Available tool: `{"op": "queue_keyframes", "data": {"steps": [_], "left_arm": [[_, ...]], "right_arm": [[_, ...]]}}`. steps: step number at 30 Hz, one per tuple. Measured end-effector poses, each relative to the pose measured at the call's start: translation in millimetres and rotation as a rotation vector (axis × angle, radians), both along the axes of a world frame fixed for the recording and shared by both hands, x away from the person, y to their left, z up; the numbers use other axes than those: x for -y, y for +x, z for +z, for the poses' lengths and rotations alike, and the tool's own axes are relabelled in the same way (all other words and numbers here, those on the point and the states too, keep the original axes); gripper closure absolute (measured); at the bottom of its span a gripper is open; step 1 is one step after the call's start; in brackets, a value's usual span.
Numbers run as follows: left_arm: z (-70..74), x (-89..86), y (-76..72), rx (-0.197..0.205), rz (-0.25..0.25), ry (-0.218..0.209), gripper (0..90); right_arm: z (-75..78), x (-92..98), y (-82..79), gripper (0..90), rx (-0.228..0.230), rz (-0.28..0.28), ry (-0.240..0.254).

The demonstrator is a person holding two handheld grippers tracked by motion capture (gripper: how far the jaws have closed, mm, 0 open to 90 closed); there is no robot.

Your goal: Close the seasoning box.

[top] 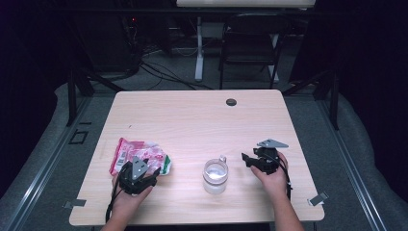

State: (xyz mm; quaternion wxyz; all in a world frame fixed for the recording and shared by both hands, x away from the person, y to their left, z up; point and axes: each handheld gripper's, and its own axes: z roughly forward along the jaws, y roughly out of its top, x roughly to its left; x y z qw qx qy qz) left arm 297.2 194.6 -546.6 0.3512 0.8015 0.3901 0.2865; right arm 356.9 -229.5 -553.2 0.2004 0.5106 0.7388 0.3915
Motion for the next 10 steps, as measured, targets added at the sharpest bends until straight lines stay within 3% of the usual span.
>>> {"op": "queue_keyframes", "data": {"steps": [10], "left_arm": [[-0.7, -0.6, 2.6, -0.011, 0.0, -0.008, 44.0]], "right_arm": [[0.7, 0.7, -1.1, 42.9, 0.012, -0.006, 0.012]]}}
